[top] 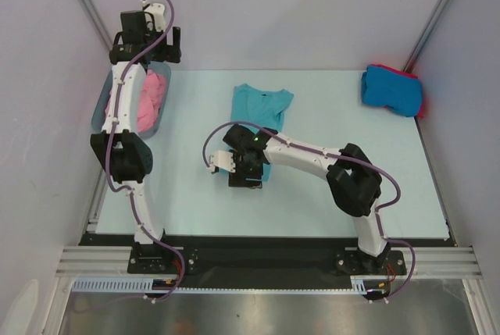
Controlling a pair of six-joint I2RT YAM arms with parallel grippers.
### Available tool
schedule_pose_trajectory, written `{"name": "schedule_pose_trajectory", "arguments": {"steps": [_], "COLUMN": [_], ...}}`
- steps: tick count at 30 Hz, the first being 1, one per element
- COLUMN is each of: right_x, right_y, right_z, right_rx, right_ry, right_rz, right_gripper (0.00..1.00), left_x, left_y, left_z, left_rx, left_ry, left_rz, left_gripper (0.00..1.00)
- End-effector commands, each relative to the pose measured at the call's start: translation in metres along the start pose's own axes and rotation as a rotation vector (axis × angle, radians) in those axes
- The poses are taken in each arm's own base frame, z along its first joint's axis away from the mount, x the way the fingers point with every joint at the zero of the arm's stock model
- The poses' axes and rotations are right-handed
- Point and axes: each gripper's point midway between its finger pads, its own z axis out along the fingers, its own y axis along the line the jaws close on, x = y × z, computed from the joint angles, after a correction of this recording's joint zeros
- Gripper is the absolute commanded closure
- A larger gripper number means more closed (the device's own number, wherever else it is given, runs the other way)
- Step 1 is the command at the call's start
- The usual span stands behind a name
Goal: Fold and stack the t-shirts
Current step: Fold the tshirt
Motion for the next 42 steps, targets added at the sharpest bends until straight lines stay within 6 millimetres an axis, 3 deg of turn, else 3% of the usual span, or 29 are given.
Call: {"name": "schedule_pose_trajectory", "arguments": {"steps": [1, 5, 12, 24, 33, 42], "right_x": [-0.004, -0.005, -0.026, -0.010, -0.002, 0.021], "right_y": [0.012, 0.010, -0.003, -0.021, -0.047, -0.053], "right_z": [0.009, 0.024, 0.026, 0.059, 0.063, 0.056], "right_rx": [0.004, 0.048, 0.115, 0.169, 0.228, 0.208], "right_ry": [-0.024, -0.019, -0.052, -0.012, 0.017, 0.075], "right_rz": [0.021, 0.029, 0.030, 0.024, 0.021, 0.007], "right_gripper": [0.27, 0.28, 0.28, 0.30, 0.30, 0.30], "left_x": [-0.026, -0.027, -0.033, -0.032, -0.031, -0.032], "left_y": [0.008, 0.008, 0.007, 0.014, 0.015, 0.023], "left_z": [-0.014, -0.018, -0.024, -0.030, -0.027, -0.024], "left_rx": [-0.006, 0.001, 0.003, -0.010, -0.011, -0.022], "left_ry": [-0.077, -0.081, -0.095, -0.094, -0.093, -0.098], "left_rz": [0.001, -0.007, -0.012, -0.007, -0.009, -0.013], "left_gripper": [0.00, 0.00, 0.00, 0.00, 0.00, 0.00]}}
